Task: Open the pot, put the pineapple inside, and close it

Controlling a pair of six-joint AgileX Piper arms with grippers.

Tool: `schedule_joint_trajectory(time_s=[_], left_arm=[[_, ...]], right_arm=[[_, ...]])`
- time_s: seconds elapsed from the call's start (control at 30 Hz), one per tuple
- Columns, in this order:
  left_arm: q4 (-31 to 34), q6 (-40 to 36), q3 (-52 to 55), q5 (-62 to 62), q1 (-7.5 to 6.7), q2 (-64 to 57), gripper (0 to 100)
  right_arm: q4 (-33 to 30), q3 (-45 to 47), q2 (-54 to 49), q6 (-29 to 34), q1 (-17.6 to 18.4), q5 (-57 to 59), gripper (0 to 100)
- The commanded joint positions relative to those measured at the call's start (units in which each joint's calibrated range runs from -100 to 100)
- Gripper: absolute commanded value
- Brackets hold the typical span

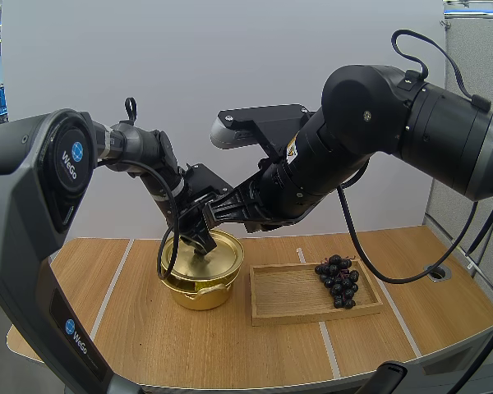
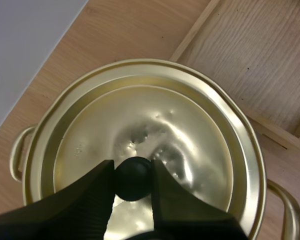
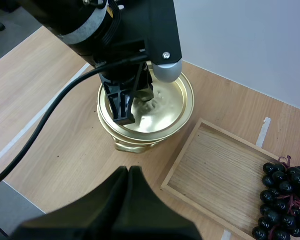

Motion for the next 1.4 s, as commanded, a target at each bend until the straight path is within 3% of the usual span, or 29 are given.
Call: schedule_joint_trajectory(time_s=[0.0, 0.3, 0.53, 1.27, 1.33, 1.37], left_arm=[[-2.0, 1.4, 3.0, -2.9, 0.43, 0.0, 0], [-3.6, 2.9, 3.2, -2.9, 2.51, 0.0, 0], [-6.7, 4.6, 3.2, -2.3, 2.51, 0.1, 0], [-6.8, 4.6, 3.2, -0.3, 2.51, 3.6, 0], [-6.8, 4.6, 3.2, 0.3, 2.51, 3.2, 11], [-6.8, 4.6, 3.2, 1.3, 2.51, 2.9, 22]], right_arm=[[0.1, 0.1, -0.5, -0.5, -0.3, -0.3, 0], [0.1, 0.1, -0.5, -0.5, -0.3, -0.3, 0], [0.1, 0.1, -0.5, -0.5, -0.3, -0.3, 0], [0.1, 0.1, -0.5, -0.5, -0.3, -0.3, 0], [0.1, 0.1, -0.5, -0.5, -0.3, -0.3, 0], [0.1, 0.1, -0.5, -0.5, -0.3, -0.3, 0]])
